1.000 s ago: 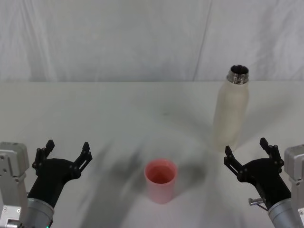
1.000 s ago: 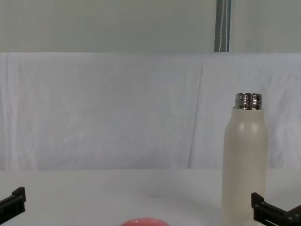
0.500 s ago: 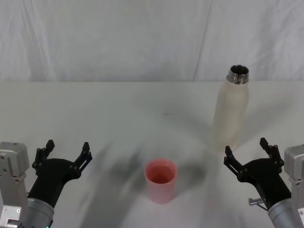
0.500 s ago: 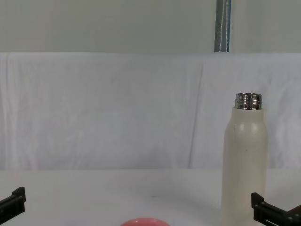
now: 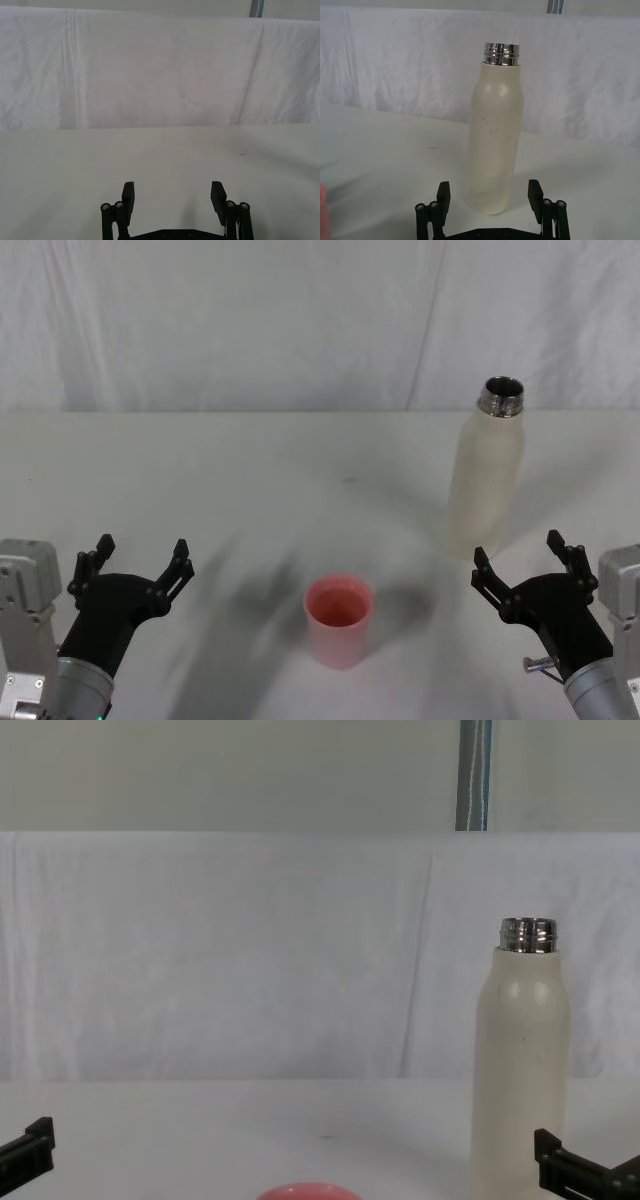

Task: Grasp the thermos with one hand and pour water into the cup lid.

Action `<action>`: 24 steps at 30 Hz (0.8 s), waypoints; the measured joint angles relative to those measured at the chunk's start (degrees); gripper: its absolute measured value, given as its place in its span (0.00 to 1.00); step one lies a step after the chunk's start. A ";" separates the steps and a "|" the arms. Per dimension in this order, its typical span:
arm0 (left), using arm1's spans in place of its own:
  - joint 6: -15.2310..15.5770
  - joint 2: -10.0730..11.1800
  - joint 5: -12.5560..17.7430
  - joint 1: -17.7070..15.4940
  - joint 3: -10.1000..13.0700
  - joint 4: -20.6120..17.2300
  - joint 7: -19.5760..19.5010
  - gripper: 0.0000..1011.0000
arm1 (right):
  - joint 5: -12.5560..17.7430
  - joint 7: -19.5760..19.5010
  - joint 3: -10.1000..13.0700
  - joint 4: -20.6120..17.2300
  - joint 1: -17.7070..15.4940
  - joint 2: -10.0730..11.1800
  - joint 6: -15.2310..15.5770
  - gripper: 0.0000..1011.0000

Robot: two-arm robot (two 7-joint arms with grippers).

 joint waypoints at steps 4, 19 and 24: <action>0.00 0.00 0.00 0.00 0.00 0.00 0.00 0.99 | 0.00 0.00 0.00 0.00 0.00 0.00 0.00 0.99; 0.00 0.00 0.00 0.00 0.00 0.00 0.00 0.99 | 0.00 0.00 0.00 0.00 0.00 0.00 0.00 0.99; 0.00 0.00 0.00 0.00 0.00 0.00 0.00 0.99 | 0.00 0.01 0.00 0.00 0.00 0.00 0.00 0.99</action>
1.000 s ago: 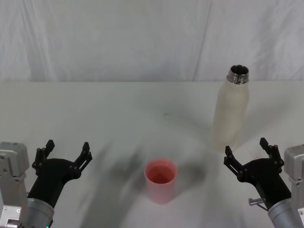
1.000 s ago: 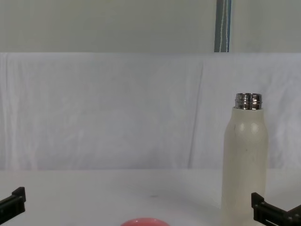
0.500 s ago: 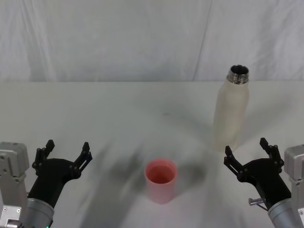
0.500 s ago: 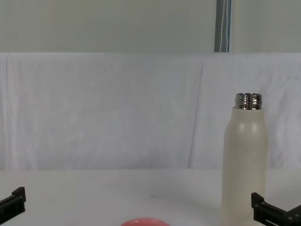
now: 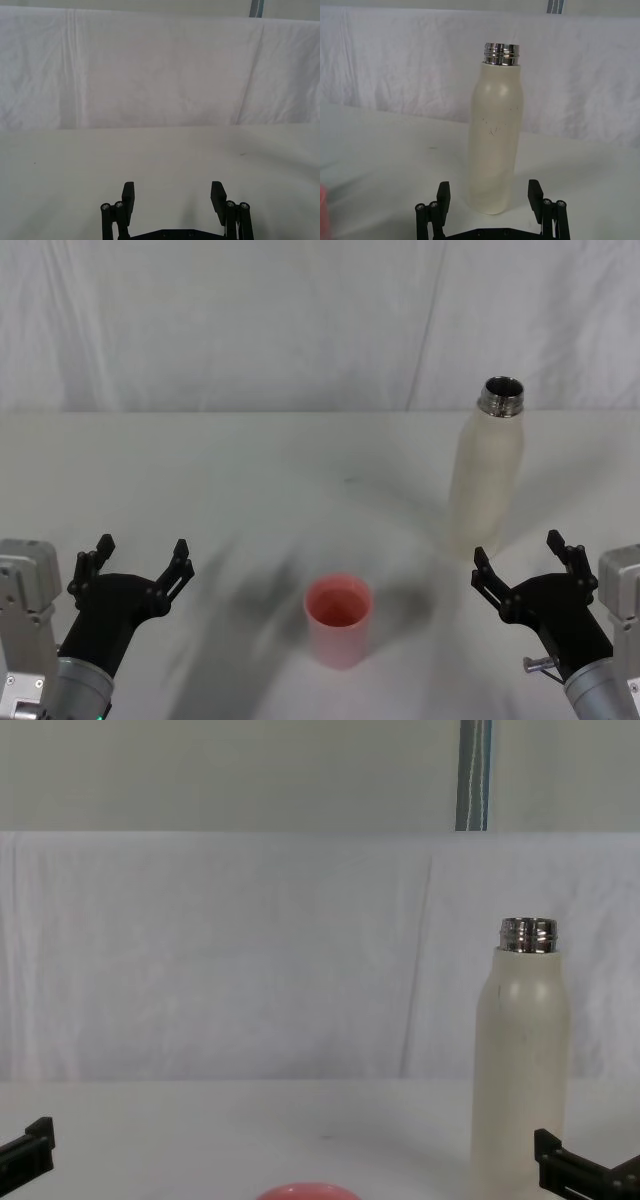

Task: Grasp the thermos with one hand and pour water into the cup lid.

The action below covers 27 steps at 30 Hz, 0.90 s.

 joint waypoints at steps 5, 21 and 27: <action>0.00 0.00 0.00 0.00 0.00 0.00 0.00 0.99 | 0.00 0.00 0.00 0.00 0.00 0.00 0.00 0.99; 0.00 0.00 0.00 0.00 0.00 0.00 0.00 0.99 | 0.00 0.00 0.00 0.00 0.00 0.00 0.00 0.99; 0.00 0.00 0.00 0.00 0.00 0.00 0.00 0.99 | 0.33 1.43 0.62 0.07 -0.02 -0.16 0.10 0.99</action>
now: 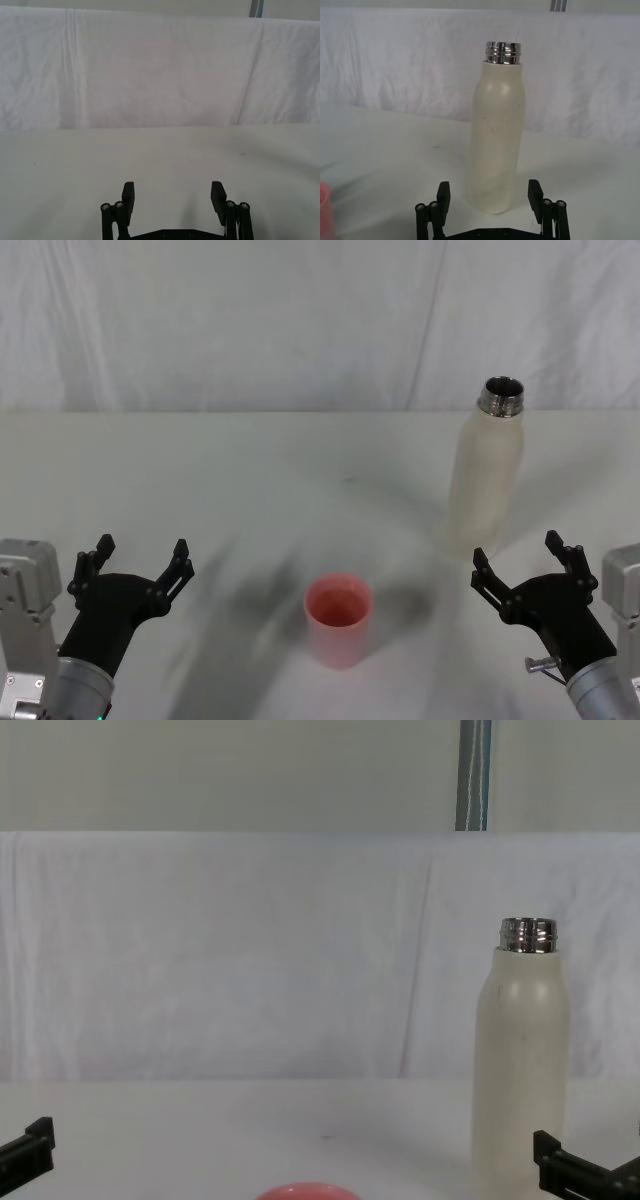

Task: Grasp the thermos with one hand and pour water into the cup lid.

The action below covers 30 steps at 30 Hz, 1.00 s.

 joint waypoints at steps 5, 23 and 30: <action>0.00 0.00 0.00 0.00 0.00 0.00 0.00 0.99 | 2.18 2.79 1.53 0.17 0.12 -0.36 0.84 0.99; 0.00 0.00 0.00 0.00 0.00 0.00 0.00 0.99 | 7.89 9.52 5.23 2.91 4.49 -1.01 4.78 0.99; 0.00 0.00 0.00 0.00 0.00 0.00 0.00 0.99 | 7.87 10.17 5.08 3.88 6.21 -0.52 5.62 0.99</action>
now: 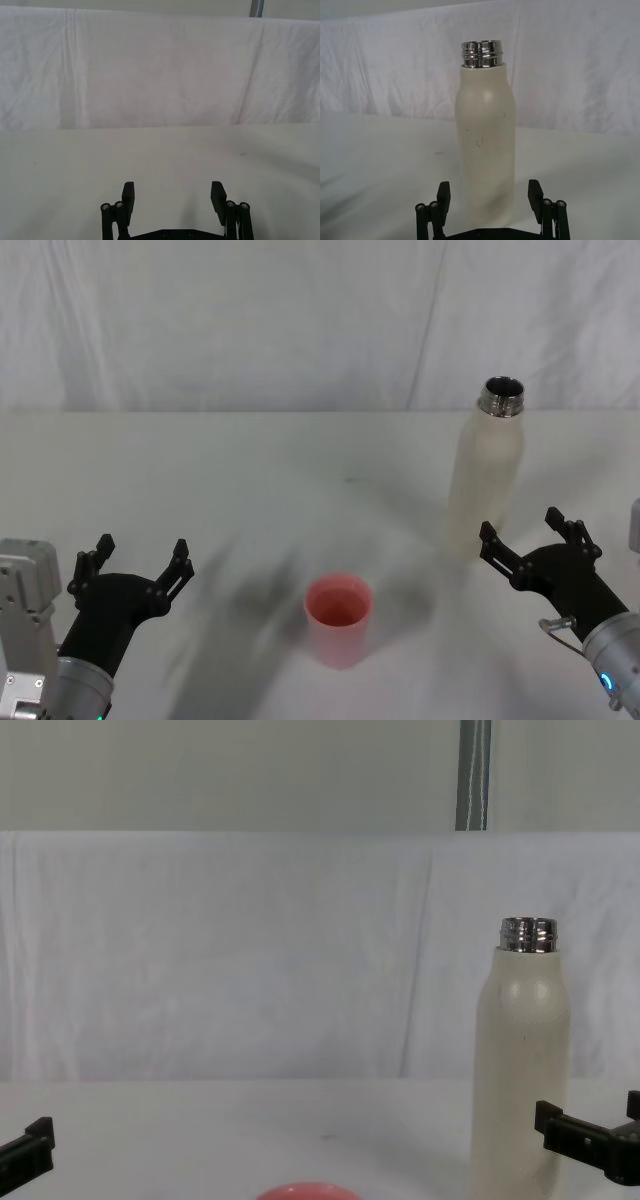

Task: Grasp the thermos with one hand and pour water into the cup lid.

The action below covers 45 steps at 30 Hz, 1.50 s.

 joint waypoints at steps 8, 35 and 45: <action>0.00 0.00 0.00 0.00 0.00 0.00 0.00 0.99 | -0.02 0.83 -0.54 2.39 2.46 0.37 0.70 0.99; 0.00 0.00 0.00 0.00 0.00 0.00 0.00 0.99 | -0.44 1.17 -1.84 9.69 8.46 -0.20 1.02 0.99; 0.00 0.00 0.00 0.00 0.00 0.00 0.00 0.99 | 0.46 1.38 -1.83 11.93 10.64 -0.98 0.97 0.99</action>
